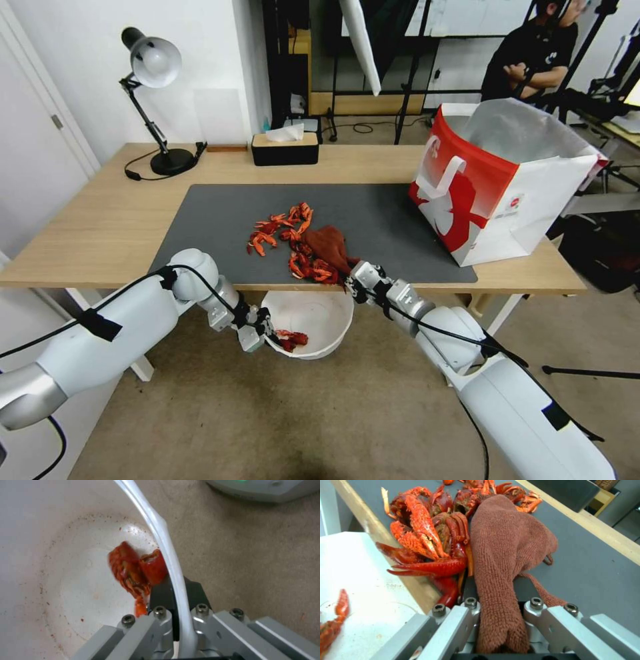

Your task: Sweep shrimp from table into container with towel, then put container into takeout bag.

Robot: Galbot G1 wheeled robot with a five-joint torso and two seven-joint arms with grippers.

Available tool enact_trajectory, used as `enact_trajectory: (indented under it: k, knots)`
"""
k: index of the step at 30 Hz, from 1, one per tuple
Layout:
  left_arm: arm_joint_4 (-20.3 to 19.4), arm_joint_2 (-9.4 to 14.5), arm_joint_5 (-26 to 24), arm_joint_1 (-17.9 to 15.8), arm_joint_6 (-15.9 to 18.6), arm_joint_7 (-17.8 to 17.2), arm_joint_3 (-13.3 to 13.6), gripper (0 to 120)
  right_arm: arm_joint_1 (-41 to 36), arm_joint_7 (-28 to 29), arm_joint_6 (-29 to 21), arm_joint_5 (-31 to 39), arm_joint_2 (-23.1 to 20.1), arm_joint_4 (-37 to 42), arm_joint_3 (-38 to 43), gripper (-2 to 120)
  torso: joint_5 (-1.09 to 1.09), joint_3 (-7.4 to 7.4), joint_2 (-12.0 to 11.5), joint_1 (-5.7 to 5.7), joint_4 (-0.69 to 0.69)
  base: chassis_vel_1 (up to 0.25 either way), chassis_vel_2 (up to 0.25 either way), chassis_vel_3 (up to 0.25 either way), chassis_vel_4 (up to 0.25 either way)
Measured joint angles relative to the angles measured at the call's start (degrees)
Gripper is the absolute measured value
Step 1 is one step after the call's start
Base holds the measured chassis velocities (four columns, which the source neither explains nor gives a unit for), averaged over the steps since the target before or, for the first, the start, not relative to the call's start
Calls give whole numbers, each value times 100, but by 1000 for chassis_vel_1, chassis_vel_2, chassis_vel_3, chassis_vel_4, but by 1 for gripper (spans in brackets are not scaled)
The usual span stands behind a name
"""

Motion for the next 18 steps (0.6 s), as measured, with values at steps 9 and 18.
enact_trajectory:
  k: [9,18]
  knots:
    - [-42,48,6,81,0,5,-80,0,-32,13,-7,-33,23,38,-20,8,0,0,0,0,1,0,0,0,0]
    - [-64,80,6,109,-2,2,-120,0,-120,30,-9,-85,41,143,-35,8,0,0,0,0,2,0,0,0,0]
